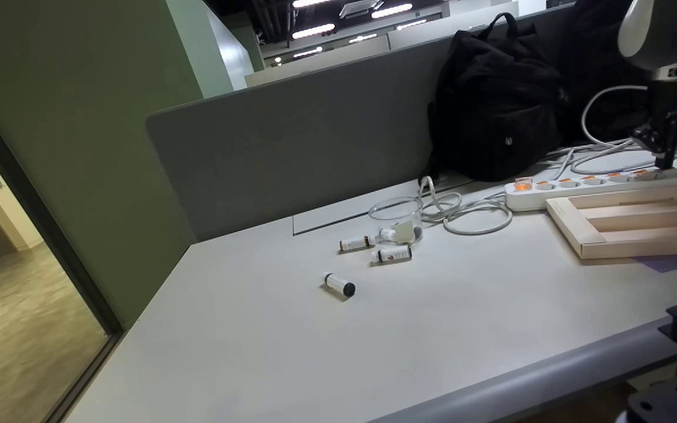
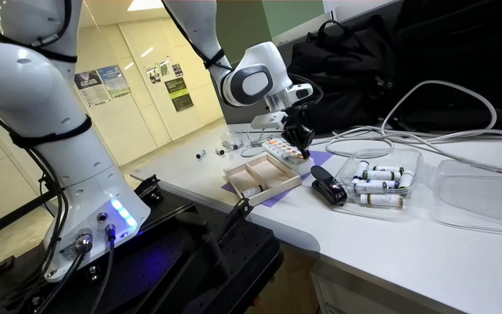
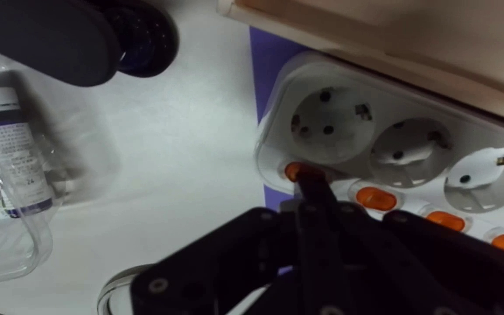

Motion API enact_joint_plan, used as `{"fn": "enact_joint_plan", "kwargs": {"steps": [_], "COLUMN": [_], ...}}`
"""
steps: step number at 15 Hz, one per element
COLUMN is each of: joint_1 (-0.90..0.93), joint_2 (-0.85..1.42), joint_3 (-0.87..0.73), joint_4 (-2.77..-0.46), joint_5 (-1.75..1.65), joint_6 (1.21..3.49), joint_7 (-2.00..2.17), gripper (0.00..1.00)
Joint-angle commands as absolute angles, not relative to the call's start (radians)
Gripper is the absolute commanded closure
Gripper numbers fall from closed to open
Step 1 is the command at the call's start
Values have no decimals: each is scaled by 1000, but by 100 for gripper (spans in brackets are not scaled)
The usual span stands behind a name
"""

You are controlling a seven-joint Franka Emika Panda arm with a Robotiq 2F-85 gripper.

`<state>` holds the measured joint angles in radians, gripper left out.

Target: Turn off the switch in the far right of the adapter

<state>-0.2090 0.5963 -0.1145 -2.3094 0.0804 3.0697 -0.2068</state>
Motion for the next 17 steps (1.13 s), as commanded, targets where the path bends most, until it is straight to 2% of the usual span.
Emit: {"fn": "enact_joint_plan", "kwargs": {"steps": [1, 7, 8, 9, 14, 15, 17], "joint_1": [-143, -161, -153, -141, -148, -165, -165], "joint_2": [628, 485, 443, 416, 351, 356, 344], "joint_3": [-172, -134, -143, -155, -178, -150, -160], "joint_4": [-2326, -2279, -2273, -2255, -2127, -2184, -2148], "joint_5": [22, 60, 57, 80, 20, 48, 40], "joint_6": [3136, 2920, 2843, 2764, 2344, 2460, 2376], "joint_7": [-144, -76, -65, -76, -7, -69, -54], "gripper": [100, 100, 76, 73, 40, 57, 45]}}
